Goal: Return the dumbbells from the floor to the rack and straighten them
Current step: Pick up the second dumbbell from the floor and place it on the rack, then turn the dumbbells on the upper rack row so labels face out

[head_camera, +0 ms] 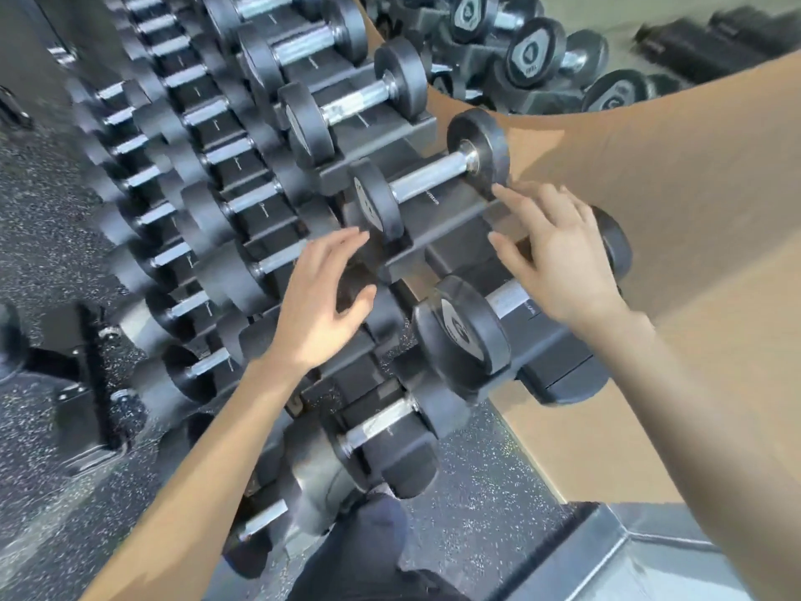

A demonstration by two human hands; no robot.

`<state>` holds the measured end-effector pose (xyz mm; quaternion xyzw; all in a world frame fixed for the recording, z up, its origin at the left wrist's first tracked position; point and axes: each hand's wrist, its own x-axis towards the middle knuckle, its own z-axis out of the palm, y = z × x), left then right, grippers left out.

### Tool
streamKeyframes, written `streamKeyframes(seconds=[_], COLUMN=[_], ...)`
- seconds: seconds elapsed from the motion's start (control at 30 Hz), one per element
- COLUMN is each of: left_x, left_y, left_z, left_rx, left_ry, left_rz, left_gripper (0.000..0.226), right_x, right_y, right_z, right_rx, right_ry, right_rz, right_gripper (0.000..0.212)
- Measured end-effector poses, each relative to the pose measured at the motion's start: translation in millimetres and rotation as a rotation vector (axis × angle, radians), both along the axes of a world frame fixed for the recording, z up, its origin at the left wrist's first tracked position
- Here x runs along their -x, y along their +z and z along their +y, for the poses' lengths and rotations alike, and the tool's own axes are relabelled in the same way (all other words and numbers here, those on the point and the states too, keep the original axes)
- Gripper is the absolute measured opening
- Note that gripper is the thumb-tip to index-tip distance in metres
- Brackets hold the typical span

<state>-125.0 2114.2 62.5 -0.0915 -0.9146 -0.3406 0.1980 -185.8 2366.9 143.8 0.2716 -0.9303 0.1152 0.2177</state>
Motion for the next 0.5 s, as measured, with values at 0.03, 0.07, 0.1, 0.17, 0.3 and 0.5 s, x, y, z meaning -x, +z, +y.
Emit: streamKeyframes(seconds=[0.03,0.07,0.1,0.17,0.3,0.5], left_x=[-10.8,-22.1,-34.1,-59.2,-115.5,-194.0], left_y=[-2.4,-4.8,-7.1,-12.4,-26.9,-36.0], left_z=[2.3,5.5,9.3,17.6,23.9,-13.3], left_rx=[0.013,0.023,0.031,0.06,0.161,0.314], left_ry=[-0.029,-0.054,-0.075,-0.117,-0.202,-0.185], left_rz=[-0.011,-0.017,-0.017,-0.011,-0.055,-0.137], left_gripper=[0.052,0.052,0.052,0.051,0.048,0.046], right_x=[-17.4,-34.8,-52.5,-87.3,-153.0,-233.2], right_y=[-5.1,-10.6,-16.6,-29.7,-55.8,-84.8], right_z=[6.2,11.1,15.0,22.0,29.4,13.9], right_rx=[0.014,0.024,0.03,0.051,0.104,0.02], right_ry=[-0.028,-0.05,-0.07,-0.12,-0.203,-0.291], right_rz=[-0.021,-0.044,-0.069,-0.119,-0.209,-0.305], right_gripper=[0.042,0.042,0.042,0.043,0.046,0.047])
